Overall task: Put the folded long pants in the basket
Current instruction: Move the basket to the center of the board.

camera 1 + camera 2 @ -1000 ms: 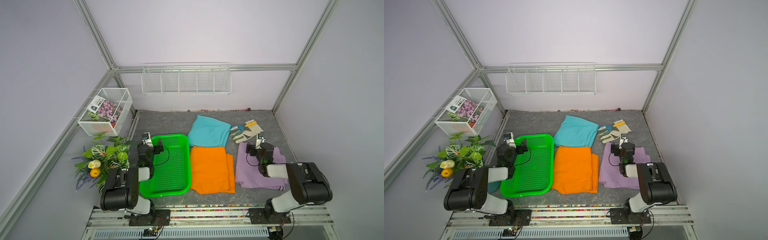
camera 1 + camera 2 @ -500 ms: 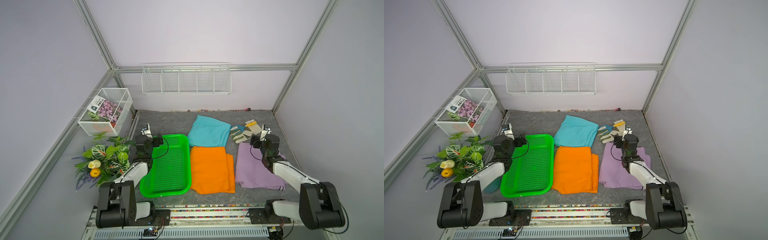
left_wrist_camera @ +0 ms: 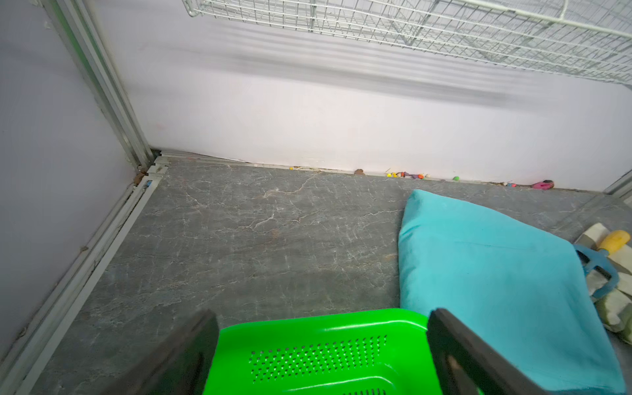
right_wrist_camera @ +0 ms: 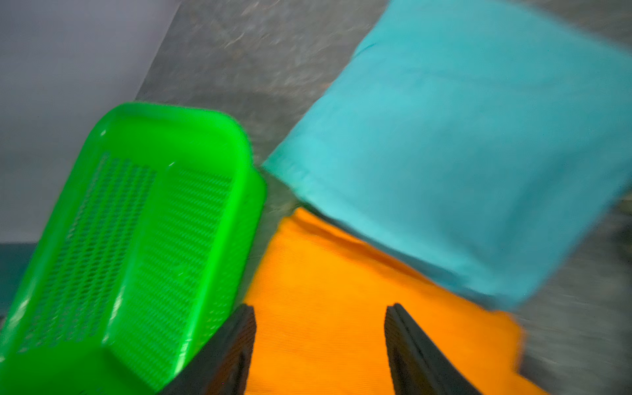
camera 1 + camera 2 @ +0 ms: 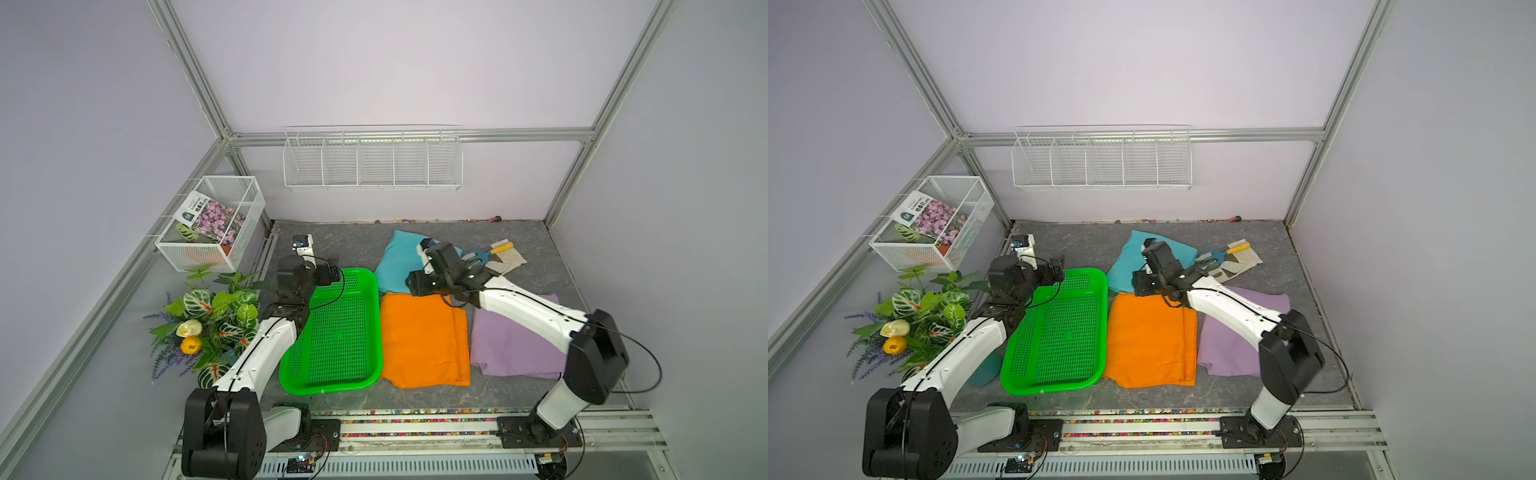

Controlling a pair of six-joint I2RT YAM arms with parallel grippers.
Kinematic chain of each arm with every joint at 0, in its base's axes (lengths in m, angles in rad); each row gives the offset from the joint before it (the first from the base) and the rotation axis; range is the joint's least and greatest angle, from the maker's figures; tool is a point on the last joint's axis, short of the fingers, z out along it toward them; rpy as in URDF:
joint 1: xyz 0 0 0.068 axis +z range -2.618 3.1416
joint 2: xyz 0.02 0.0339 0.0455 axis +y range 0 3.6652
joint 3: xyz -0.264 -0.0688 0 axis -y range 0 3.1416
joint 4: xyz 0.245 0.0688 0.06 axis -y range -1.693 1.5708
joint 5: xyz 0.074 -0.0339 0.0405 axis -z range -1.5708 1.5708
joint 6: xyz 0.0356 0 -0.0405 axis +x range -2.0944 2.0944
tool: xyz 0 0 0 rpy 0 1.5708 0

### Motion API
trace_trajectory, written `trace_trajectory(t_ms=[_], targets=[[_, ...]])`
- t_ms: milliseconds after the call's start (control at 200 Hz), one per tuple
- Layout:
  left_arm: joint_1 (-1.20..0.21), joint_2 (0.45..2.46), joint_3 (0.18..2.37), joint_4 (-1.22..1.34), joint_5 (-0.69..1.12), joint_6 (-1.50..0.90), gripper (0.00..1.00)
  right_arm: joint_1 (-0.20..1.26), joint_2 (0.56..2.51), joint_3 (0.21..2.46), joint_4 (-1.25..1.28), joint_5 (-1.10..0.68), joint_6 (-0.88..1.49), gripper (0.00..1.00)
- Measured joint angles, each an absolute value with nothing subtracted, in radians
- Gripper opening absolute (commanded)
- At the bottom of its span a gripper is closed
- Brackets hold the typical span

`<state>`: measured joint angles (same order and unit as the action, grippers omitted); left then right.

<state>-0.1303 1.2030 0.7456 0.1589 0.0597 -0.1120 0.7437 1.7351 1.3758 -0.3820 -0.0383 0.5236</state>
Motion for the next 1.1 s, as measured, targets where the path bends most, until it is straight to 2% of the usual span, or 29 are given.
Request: trace_trajectory(t_ms=[155, 320, 390, 490, 620, 760, 885, 1100], targets=[[-0.13, 1.175, 0.746, 0.158, 0.098, -0.142, 1.0, 0.779, 1.917, 1.505, -0.369, -0.147, 0.606, 0.62], [-0.13, 1.162, 0.746, 0.159, 0.14, -0.185, 1.0, 0.781, 2.027, 1.56, -0.325, -0.21, 0.677, 0.58], [-0.13, 1.156, 0.746, 0.159, 0.151, -0.2, 1.0, 0.785, 2.05, 1.572, -0.309, -0.215, 0.7, 0.53], [-0.13, 1.148, 0.746, 0.159, 0.158, -0.21, 1.0, 0.789, 2.064, 1.577, -0.278, -0.215, 0.731, 0.4], [-0.13, 1.144, 0.746, 0.159, 0.158, -0.22, 1.0, 0.793, 2.073, 1.583, -0.226, -0.22, 0.781, 0.33], [-0.13, 1.144, 0.746, 0.159, 0.157, -0.225, 1.0, 0.793, 2.098, 1.589, -0.175, -0.219, 0.832, 0.3], [-0.13, 1.144, 0.746, 0.158, 0.157, -0.228, 1.0, 0.793, 2.129, 1.605, -0.157, -0.214, 0.87, 0.21], [-0.13, 1.144, 0.746, 0.157, 0.154, -0.228, 1.0, 0.792, 2.154, 1.652, -0.148, -0.199, 0.913, 0.19]])
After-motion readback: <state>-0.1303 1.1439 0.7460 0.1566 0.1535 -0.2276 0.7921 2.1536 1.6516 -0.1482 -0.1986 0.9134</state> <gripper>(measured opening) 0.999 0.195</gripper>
